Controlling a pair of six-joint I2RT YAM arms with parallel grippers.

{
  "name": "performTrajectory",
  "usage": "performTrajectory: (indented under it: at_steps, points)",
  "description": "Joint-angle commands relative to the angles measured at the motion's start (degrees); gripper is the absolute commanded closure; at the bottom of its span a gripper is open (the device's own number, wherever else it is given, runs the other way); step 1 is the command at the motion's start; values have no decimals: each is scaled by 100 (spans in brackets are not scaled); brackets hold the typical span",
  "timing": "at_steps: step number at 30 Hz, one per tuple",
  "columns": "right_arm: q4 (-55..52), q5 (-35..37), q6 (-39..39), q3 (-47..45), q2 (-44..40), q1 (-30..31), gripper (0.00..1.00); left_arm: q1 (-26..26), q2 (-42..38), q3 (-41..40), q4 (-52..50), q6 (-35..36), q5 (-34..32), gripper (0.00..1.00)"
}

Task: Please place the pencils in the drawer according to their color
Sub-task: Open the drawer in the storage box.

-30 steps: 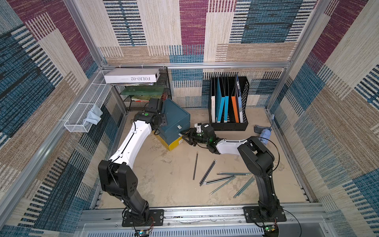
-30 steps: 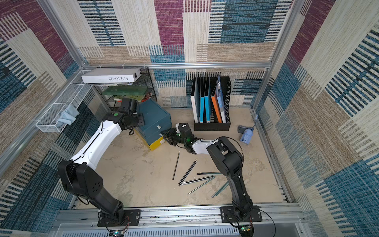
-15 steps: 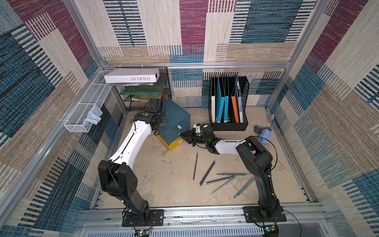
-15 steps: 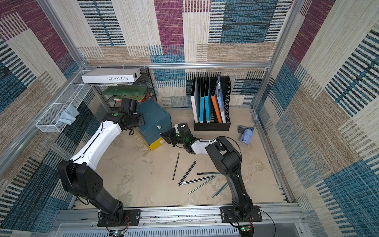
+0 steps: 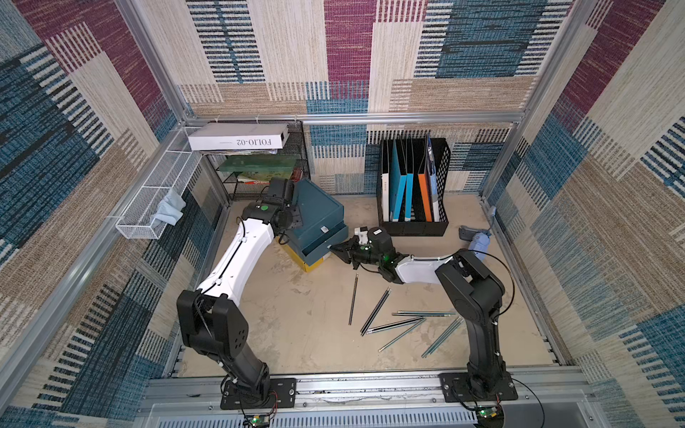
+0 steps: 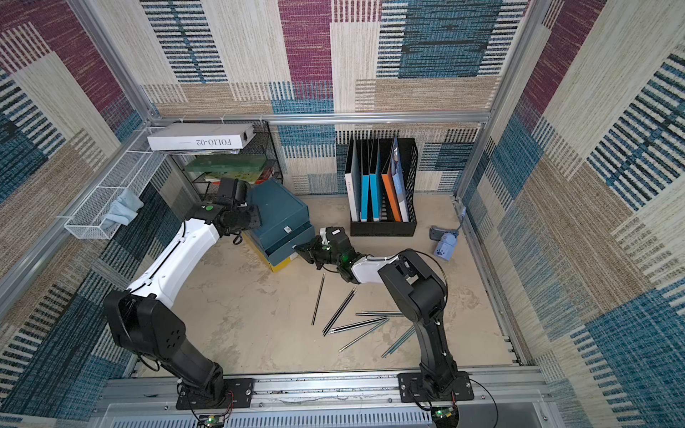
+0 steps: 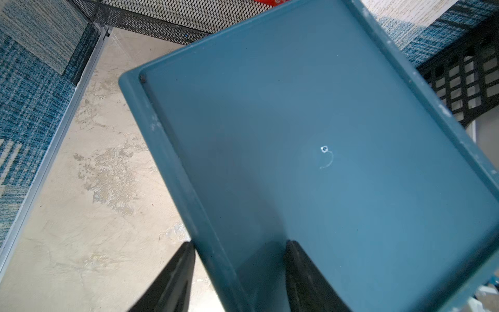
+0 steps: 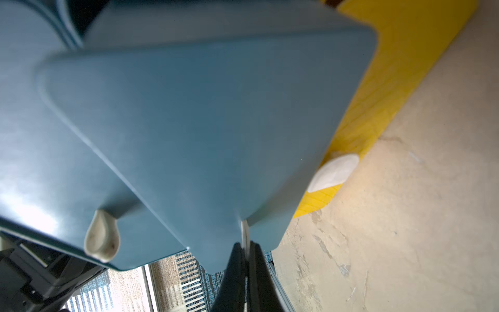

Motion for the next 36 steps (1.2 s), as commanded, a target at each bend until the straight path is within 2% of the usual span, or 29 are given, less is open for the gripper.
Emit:
performTrajectory:
  at_steps: [1, 14, 27, 31, 32, 36]
  points:
    - [130, 4, -163, -227, -232, 0, 100, -30, 129, -102, -1319, 174, 579, 44]
    - [71, 54, -345, -1376, -1232, 1, 100, -36, 94, -137, -1311, 122, 613, 46]
    - [-469, 62, -620, -2011, -1904, 1, 100, -74, -3, -133, -1317, 87, 666, 46]
    - [-807, 29, -784, -1941, -2027, 2, 52, -70, -57, -14, -1316, 92, 738, 45]
    - [-934, 54, -866, -1924, -2084, 0, 44, -76, -77, 31, -1316, 95, 771, 45]
    - [-1516, 152, -1149, -1813, -2376, -33, 31, -82, -135, 249, -1326, 72, 908, 40]
